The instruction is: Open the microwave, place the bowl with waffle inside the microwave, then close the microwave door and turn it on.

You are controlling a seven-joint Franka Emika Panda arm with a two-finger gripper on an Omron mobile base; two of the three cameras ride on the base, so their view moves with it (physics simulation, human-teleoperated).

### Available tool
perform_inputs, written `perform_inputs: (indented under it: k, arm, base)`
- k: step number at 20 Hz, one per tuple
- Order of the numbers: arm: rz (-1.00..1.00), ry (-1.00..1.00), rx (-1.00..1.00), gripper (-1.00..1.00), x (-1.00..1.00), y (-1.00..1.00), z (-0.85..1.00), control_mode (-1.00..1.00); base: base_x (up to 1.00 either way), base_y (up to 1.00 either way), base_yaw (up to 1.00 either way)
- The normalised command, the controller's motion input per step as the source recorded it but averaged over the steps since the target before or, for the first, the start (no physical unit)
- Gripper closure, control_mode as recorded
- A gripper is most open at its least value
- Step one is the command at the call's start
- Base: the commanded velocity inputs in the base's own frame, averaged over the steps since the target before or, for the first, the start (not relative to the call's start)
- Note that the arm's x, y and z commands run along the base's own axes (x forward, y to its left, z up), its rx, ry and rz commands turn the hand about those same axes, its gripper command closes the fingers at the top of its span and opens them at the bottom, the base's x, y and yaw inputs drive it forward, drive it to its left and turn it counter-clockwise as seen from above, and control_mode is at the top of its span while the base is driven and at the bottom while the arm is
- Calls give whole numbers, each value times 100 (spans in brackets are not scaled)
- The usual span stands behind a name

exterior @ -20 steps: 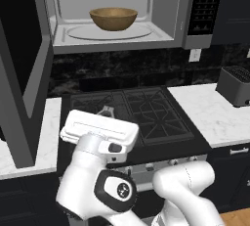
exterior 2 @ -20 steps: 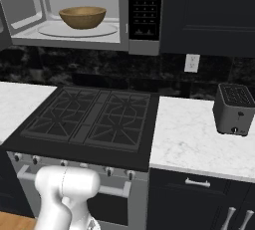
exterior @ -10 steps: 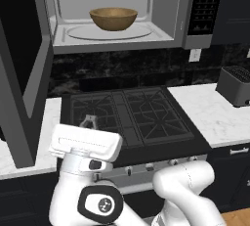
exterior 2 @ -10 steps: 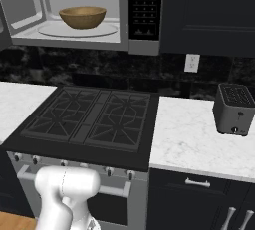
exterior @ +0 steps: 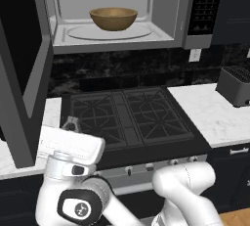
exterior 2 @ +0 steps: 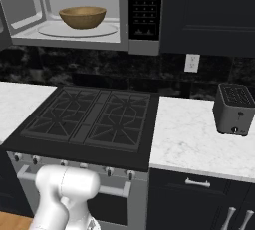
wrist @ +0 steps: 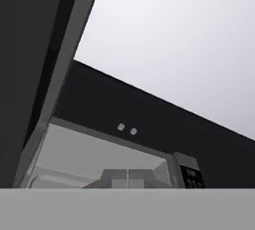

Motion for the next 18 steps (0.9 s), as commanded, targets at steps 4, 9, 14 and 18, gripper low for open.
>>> perform_inputs:
  k: [4, 9, 14, 18]
  arm:
    - [0, -18, 0, 100, -12, 52, 0, -100]
    - [0, -17, 0, 100, -9, 51, 0, -100]
    - [0, -13, 0, 100, -2, 48, 0, -100]
    - [0, -7, -3, 100, 0, 43, -1, -100]
  base:
    - [0, 0, 0]
    - [0, 0, 0]
    - [0, 0, 0]
    - [0, 0, 0]
